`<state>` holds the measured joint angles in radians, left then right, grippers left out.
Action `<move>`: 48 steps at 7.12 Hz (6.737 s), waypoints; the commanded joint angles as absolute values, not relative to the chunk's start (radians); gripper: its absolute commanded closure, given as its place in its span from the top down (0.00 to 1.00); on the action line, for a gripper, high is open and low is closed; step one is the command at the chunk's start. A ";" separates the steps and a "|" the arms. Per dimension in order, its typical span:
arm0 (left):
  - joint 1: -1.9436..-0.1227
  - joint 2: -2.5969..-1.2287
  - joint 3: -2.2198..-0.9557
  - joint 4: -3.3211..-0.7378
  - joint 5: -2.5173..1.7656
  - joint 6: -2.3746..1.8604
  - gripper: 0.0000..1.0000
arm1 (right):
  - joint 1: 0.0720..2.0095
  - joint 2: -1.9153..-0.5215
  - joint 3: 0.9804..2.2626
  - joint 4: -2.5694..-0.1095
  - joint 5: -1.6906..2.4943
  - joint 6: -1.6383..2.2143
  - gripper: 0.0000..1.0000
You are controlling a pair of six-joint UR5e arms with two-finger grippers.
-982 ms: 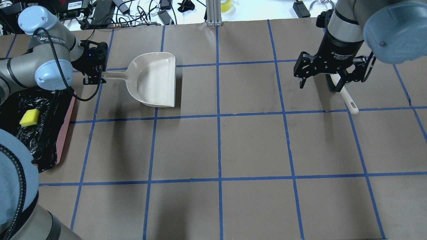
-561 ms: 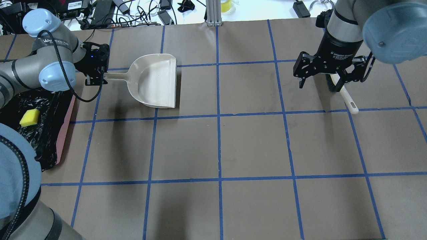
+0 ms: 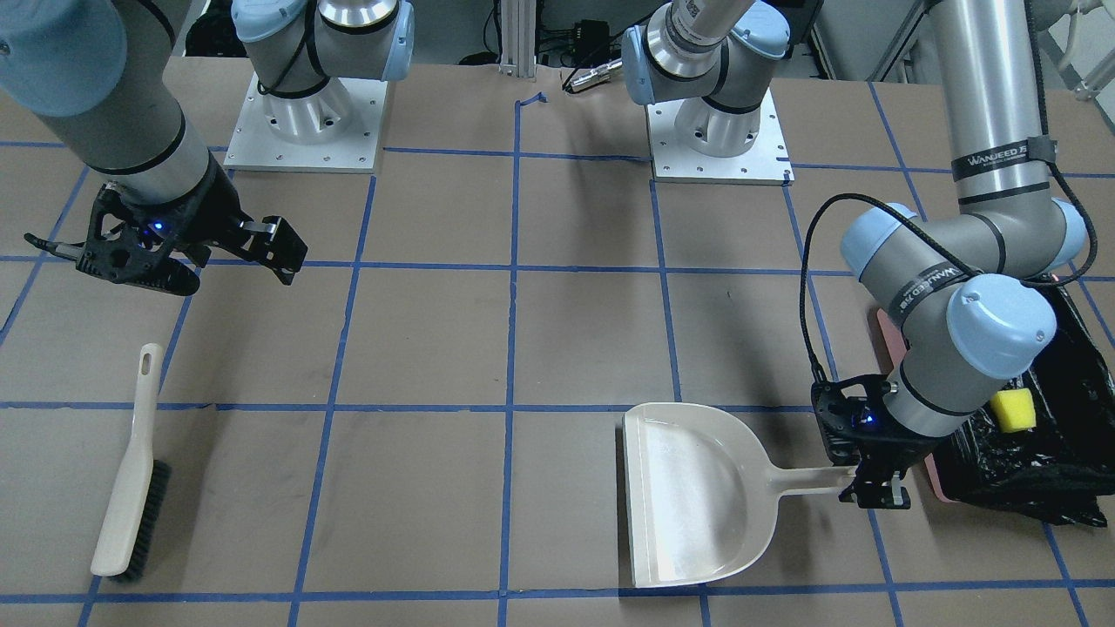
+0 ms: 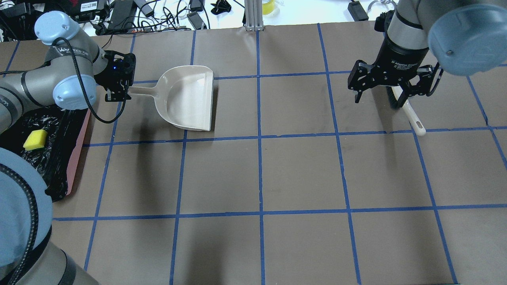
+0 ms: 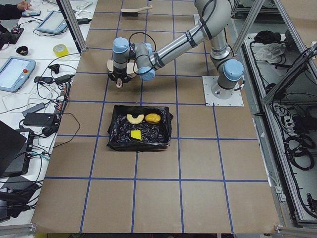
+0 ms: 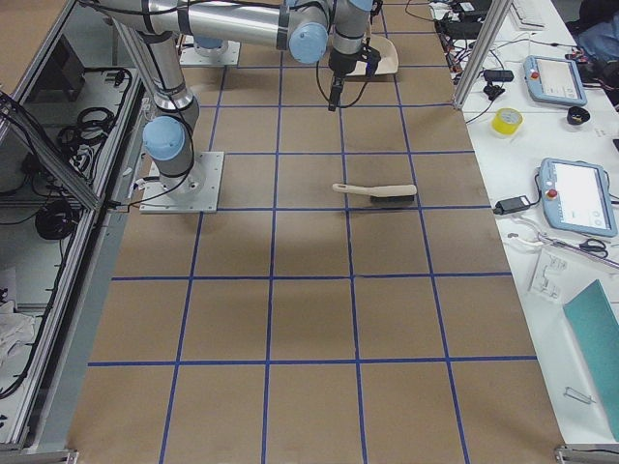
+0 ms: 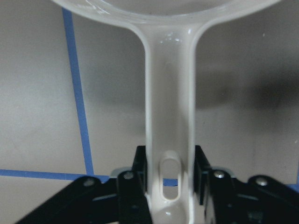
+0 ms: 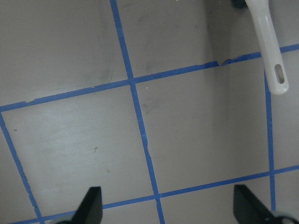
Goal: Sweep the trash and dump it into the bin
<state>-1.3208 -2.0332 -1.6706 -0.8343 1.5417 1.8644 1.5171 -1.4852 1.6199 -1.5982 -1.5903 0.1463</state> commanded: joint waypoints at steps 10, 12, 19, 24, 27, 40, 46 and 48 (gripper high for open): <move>-1.260 -1.813 -1.543 -1.182 1.601 1.841 0.77 | 1.517 -1.486 1.620 -1.597 -1.594 0.147 1.00; -1.188 -1.789 -1.578 -1.192 1.582 1.850 0.80 | 1.516 -1.486 1.620 -1.595 -1.595 0.147 1.00; -1.167 -1.772 -1.591 -1.192 1.583 1.839 1.00 | 1.517 -1.488 1.620 -1.604 -1.591 0.141 1.00; -1.242 -1.737 -1.603 -1.175 1.586 1.315 1.00 | 1.516 -1.499 1.611 -1.601 -1.595 0.134 1.00; -1.353 -1.701 -1.605 -1.190 1.594 0.766 1.00 | 1.516 -1.499 1.611 -1.603 -1.594 0.132 1.00; -1.566 -1.562 -1.549 -1.572 1.638 -0.006 1.00 | 1.516 -1.485 1.611 -1.652 -1.588 0.127 1.00; -1.557 -1.545 -1.569 -1.514 1.585 -0.005 1.00 | 1.516 -1.491 1.609 -1.663 -1.594 0.121 1.00; -1.563 -1.534 -1.617 -1.485 1.582 -0.026 1.00 | 1.516 -1.543 1.582 -1.637 -1.594 0.121 1.00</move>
<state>-1.5592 -1.5382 -1.5928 -1.5068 1.5824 -0.0147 1.5156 -1.5110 1.5997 -1.6557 -1.5920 0.1215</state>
